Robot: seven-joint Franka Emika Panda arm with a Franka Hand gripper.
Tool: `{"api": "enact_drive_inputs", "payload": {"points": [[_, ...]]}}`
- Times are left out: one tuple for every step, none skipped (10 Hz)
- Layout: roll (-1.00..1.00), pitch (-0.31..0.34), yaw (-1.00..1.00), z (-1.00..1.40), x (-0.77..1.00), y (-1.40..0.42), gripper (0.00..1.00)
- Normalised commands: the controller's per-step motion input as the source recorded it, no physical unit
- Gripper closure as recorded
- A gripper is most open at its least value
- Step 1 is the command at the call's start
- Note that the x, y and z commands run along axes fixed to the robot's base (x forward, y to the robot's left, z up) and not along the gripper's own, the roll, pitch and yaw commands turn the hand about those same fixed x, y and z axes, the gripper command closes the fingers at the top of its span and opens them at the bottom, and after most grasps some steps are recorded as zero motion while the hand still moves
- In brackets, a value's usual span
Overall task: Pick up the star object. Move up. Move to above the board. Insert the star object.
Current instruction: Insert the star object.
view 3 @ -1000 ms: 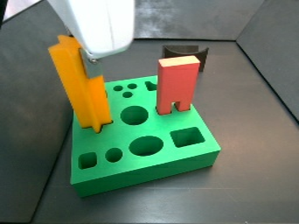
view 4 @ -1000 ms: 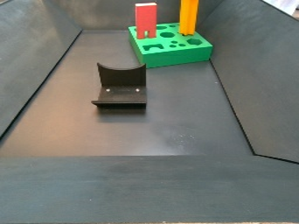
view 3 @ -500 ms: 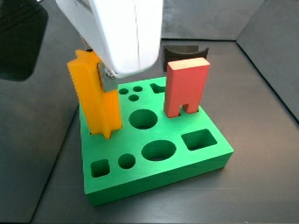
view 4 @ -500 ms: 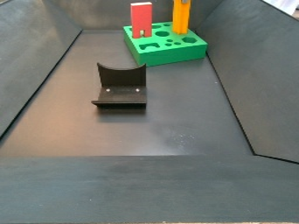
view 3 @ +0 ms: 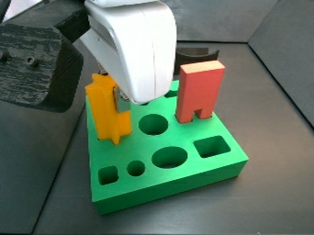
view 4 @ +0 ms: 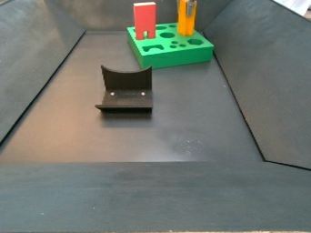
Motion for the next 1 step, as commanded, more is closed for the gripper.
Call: {"api": "enact_drive_inputs", "payload": {"points": [[0.02,0.0,0.0,0.0,0.0,0.0,1.0]]}}
